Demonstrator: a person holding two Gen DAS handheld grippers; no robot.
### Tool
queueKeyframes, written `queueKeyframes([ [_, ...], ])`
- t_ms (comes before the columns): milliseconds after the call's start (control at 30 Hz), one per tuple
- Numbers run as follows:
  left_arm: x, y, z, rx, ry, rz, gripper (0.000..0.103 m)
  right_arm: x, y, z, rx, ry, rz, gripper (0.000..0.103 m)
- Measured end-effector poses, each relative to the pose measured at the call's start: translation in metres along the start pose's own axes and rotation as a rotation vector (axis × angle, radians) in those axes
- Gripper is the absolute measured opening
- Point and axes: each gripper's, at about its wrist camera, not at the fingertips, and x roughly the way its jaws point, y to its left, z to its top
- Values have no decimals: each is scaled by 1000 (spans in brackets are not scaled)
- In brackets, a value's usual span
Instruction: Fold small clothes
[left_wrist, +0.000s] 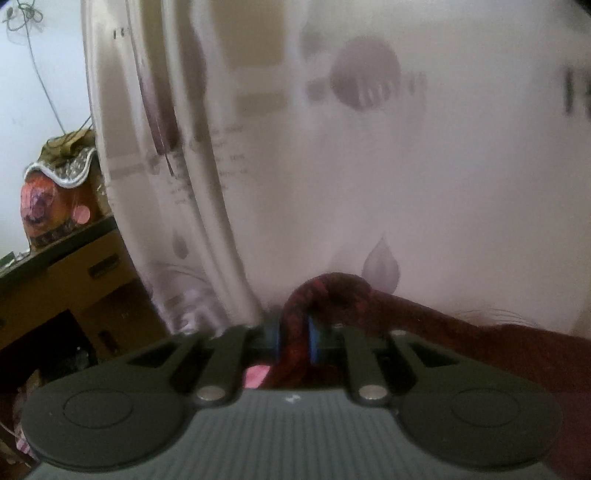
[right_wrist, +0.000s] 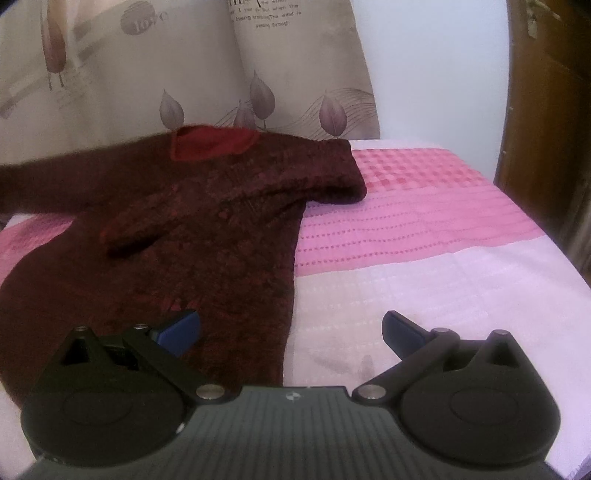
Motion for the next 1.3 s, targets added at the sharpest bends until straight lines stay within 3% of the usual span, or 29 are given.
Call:
queueKeyframes([
  [67, 14, -2, -4, -35, 7, 10, 29, 2, 0, 4, -2, -7, 17, 103],
  [100, 17, 2, -7, -69, -6, 22, 44, 3, 1, 6, -9, -10, 25, 103],
  [133, 23, 7, -6, -94, -2, 32, 78, 3, 3, 8, -22, -14, 35, 103],
  [167, 30, 12, -6, -112, 8, 46, 93, 4, 6, 11, -45, -20, 47, 103],
  [200, 32, 18, -8, -133, -6, 64, 96, 5, 9, 15, -66, -26, 54, 103],
  [300, 20, 35, -11, -188, -41, 27, 96, 7, 18, 24, -147, -54, 134, 103],
  [400, -13, 39, -24, -237, 14, -180, 96, 15, 32, 37, -266, -75, 239, 103],
  [467, -50, 33, -42, -205, 21, -271, 96, 24, 51, 46, -403, -88, 313, 95],
  [567, -115, 27, -84, -135, 8, -465, 96, 44, 82, 55, -632, -112, 335, 83],
  [633, -148, 27, -114, -96, 15, -550, 96, 63, 100, 58, -789, -107, 329, 75],
  [700, -171, 28, -144, -60, 7, -608, 96, 79, 113, 60, -907, -86, 340, 66],
  [867, -181, 34, -203, -67, 102, -670, 96, 116, 143, 58, -1146, -61, 314, 62],
  [900, -179, 35, -211, -77, 117, -660, 96, 119, 149, 55, -1174, -60, 302, 50],
  [933, -174, 38, -216, -91, 125, -653, 96, 128, 153, 54, -1205, -49, 263, 19],
  [967, -169, 41, -223, -108, 130, -648, 96, 135, 153, 55, -1213, -50, 213, 6],
  [1033, -159, 49, -227, -186, 187, -659, 96, 131, 143, 71, -1131, -101, 204, 8],
  [1100, -157, 59, -227, -250, 166, -660, 96, 120, 116, 105, -970, -186, 142, 8],
  [1300, -156, 60, -231, -280, 180, -657, 96, 93, -56, 216, -380, -336, -104, 8],
])
